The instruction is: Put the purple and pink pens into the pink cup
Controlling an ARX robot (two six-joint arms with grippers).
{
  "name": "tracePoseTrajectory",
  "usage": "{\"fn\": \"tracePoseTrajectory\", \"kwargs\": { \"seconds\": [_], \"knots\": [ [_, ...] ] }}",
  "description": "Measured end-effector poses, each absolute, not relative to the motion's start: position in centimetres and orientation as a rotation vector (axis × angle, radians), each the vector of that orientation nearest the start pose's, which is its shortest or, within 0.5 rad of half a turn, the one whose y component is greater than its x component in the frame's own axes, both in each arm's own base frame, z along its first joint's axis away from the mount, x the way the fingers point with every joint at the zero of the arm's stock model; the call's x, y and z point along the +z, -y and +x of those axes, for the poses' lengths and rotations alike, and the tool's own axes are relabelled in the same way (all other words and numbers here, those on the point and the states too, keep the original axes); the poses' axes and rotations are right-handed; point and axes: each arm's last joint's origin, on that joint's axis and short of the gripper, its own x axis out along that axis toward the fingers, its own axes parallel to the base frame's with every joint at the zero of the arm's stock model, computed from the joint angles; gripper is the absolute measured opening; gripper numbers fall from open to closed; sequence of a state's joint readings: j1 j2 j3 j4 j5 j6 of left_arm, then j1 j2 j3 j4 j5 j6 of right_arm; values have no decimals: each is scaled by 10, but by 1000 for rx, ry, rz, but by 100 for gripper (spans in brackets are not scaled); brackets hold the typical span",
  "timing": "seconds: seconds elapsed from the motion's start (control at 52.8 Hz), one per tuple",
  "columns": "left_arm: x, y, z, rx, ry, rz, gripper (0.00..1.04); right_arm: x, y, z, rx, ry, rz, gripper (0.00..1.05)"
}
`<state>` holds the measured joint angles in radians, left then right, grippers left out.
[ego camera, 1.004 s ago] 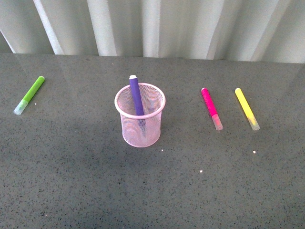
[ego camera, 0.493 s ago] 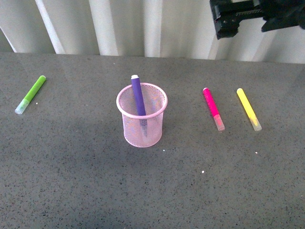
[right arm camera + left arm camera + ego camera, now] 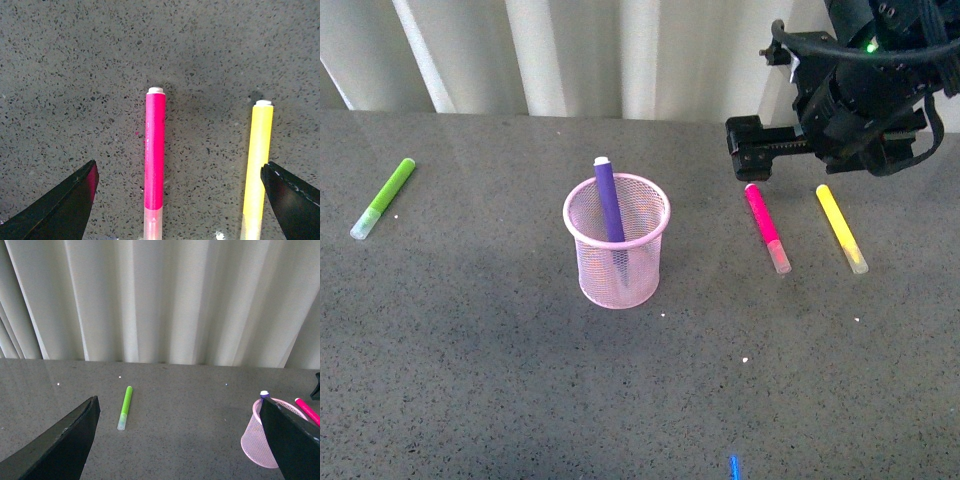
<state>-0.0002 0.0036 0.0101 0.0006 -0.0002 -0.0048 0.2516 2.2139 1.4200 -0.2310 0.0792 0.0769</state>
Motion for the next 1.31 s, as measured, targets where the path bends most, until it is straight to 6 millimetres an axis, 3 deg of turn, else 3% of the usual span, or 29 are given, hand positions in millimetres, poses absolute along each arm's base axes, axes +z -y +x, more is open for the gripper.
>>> {"fn": "tracePoseTrajectory", "kwargs": {
  "seconds": [0.36,0.606,1.08,1.231,1.307],
  "knots": [
    [167,0,97,0,7,-5,98,63,-109,440,106,-1062,-93,98],
    [167,0,97,0,7,-5,98,57,-113,457,102,-1042,-82,98],
    [167,0,97,0,7,-5,98,39,-121,453,111,-1031,-75,97],
    [167,0,97,0,7,-5,98,37,-121,451,116,-1021,-70,78],
    [167,0,97,0,7,-5,98,36,-120,451,118,-1016,-68,62]
  ]
}}
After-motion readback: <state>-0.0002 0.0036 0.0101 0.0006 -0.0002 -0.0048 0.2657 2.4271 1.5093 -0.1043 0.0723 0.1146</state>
